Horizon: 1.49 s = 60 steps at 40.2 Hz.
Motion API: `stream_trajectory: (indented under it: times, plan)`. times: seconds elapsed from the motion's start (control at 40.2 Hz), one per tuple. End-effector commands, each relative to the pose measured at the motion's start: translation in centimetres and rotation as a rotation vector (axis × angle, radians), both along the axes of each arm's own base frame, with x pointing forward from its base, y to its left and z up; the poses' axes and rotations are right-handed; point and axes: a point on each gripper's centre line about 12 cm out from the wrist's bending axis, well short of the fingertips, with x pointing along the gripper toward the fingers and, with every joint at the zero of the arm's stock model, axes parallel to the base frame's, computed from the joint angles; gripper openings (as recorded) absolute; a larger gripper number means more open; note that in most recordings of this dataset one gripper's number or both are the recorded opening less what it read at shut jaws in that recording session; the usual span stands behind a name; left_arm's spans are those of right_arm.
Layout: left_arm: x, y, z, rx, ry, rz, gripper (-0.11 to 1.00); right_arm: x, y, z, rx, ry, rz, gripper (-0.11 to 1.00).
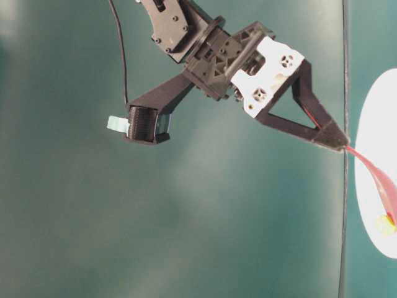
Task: Scoop the yellow hexagonal prism block from the bowl with a spoon using the right arm.
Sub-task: 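Push the spoon under the yellow block along the bowl wall, then lift the spoon with the block up and out of the bowl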
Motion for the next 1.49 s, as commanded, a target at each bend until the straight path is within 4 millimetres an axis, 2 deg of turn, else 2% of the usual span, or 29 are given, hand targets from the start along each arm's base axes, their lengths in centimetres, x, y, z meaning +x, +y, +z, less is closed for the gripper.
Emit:
stream_trajectory:
  times: [0.0,0.671,1.193,1.467]
  plan:
    - [0.2,0.1,1.2,0.004,-0.031,0.003,0.01,0.1,0.0,2.5,-0.012,-0.069,-0.001,0.24]
    - [0.2,0.1,1.2,0.004,-0.029,0.003,0.01,-0.2,-0.1,2.8,-0.010,-0.076,-0.004,0.24]
    - [0.2,0.1,1.2,0.004,-0.031,0.003,0.01,-1.2,0.1,5.5,-0.023,-0.142,-0.002,0.24]
    - [0.2,0.1,1.2,0.004,-0.031,0.003,0.01,-2.7,0.2,8.1,-0.058,-0.228,0.002,0.24]
